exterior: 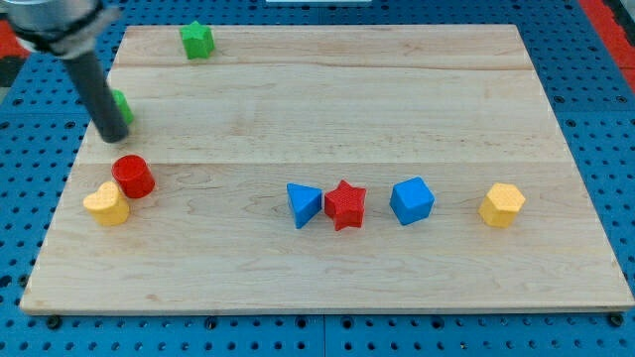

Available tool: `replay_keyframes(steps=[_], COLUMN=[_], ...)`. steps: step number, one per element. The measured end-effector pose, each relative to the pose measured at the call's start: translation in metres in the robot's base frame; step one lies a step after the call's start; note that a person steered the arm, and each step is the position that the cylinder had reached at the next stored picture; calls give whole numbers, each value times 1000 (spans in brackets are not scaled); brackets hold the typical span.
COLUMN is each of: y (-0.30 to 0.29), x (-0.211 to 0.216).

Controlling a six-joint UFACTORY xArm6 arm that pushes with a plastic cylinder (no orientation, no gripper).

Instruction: Move the green star towards the green circle

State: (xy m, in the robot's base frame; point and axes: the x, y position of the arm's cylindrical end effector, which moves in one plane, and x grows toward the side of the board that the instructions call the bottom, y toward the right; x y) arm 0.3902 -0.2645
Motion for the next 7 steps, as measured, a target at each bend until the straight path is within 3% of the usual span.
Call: replay_keyframes(steps=[2, 3, 4, 5, 6, 7], y=[7, 71, 154, 153, 113, 91], x=[-104, -92, -123, -184, -197, -184])
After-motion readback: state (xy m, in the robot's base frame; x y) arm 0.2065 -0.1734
